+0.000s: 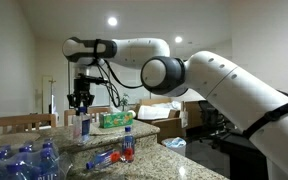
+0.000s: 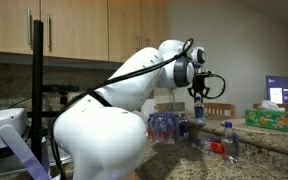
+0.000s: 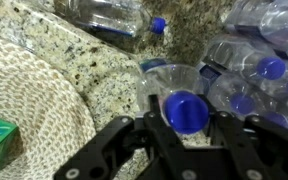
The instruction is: Put the empty bottle on the top counter
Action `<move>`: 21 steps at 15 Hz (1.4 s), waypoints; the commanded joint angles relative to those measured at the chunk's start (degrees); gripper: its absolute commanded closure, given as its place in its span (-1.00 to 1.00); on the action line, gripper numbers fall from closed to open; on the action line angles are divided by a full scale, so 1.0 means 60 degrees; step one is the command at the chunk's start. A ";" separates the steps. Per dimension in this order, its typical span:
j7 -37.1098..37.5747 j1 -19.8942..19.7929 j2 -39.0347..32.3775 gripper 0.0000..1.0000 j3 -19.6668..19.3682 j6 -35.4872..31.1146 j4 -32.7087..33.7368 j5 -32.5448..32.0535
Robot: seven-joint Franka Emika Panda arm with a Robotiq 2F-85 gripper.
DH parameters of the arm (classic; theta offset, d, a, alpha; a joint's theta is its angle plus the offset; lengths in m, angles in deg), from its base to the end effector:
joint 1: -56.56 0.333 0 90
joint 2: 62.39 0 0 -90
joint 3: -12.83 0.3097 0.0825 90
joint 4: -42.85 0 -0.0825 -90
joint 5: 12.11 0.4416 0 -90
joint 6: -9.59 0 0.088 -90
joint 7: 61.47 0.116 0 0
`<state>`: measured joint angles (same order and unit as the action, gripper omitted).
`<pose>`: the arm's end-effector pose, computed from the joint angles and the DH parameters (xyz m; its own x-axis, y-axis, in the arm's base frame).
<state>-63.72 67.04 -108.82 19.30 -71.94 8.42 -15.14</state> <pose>0.7718 0.1828 0.5248 0.9578 0.2870 0.0156 0.2874 -0.9574 -0.0290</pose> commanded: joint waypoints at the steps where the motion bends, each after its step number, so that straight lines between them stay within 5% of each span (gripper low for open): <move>1: 0.0637 0.0071 -0.0685 0.70 -0.0080 0.0096 0.1165 0.0110; 7: 0.1042 0.0278 -0.1515 0.70 -0.0450 0.0306 0.2469 0.0147; 8: 0.1144 0.0197 -0.0934 0.70 -0.0293 -0.0241 0.1399 0.0061; 9: 0.1226 0.0214 -0.0960 -0.30 -0.0297 -0.0354 0.1434 0.0065; 15: 0.1537 0.0303 -0.1055 -0.95 -0.0367 -0.1076 0.1480 -0.0034; 21: 0.2252 0.0337 -0.0968 -1.00 -0.0538 -0.2404 0.1568 -0.0103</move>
<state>-53.98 68.77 -116.29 17.05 -83.76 19.27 -15.17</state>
